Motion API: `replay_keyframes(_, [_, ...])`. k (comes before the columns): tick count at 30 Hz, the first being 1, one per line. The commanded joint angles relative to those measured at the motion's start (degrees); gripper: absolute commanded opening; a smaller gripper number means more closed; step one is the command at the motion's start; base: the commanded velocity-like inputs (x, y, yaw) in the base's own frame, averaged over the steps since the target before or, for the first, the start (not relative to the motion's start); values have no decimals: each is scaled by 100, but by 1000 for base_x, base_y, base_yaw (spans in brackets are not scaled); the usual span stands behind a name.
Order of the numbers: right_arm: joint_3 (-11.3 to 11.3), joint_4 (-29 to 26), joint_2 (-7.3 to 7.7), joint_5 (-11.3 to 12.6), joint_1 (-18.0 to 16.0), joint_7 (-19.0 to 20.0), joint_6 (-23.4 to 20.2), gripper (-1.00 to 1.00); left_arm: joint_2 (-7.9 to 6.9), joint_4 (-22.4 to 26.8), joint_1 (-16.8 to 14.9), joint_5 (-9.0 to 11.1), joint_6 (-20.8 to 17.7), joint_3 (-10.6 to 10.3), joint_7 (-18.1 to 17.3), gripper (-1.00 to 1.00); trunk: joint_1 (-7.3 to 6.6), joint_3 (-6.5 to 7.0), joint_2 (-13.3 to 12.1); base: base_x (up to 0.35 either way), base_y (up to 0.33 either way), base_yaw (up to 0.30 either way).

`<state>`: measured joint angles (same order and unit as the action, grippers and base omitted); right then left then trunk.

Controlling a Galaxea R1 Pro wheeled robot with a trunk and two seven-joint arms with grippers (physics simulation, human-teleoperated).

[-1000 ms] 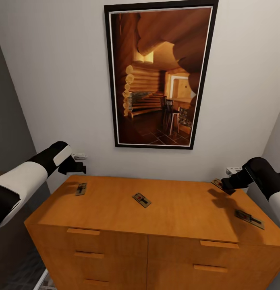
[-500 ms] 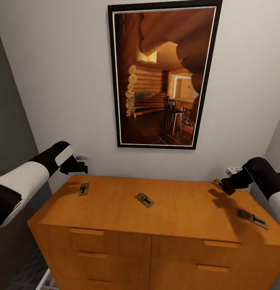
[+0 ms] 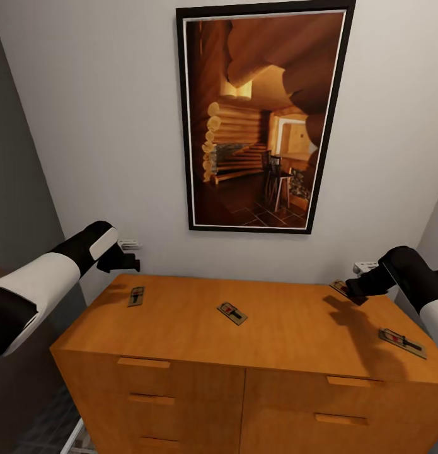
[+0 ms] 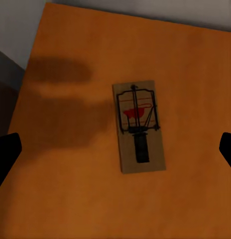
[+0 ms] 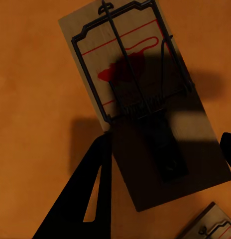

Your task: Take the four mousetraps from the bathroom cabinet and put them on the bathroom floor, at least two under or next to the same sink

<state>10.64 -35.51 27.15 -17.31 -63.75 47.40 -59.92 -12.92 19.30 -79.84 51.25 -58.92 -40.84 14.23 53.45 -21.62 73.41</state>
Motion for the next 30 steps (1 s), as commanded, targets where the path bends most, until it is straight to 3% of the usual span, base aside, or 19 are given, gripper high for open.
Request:
replay_keyframes(1, [22,-7,4,-53,-6,58,-8,-100,-4,12,-5,61,-14,-38,39,100,0,-8,5,0,4,0])
replay_keyframes(12, [19,-5,23,-53,-6,59,-8,-100,21,12,-5,76,-6,-44,41,100,0,-8,5,0,1,0])
replay_keyframes(20, [25,0,16,-50,-6,59,-8,-100,249,-54,-5,101,3,-47,0,100,0,-8,5,0,0,0])
replay_keyframes(30, [22,-5,-34,-34,-6,55,-8,-100,378,-202,8,51,212,-54,-736,100,0,-8,5,0,0,0])
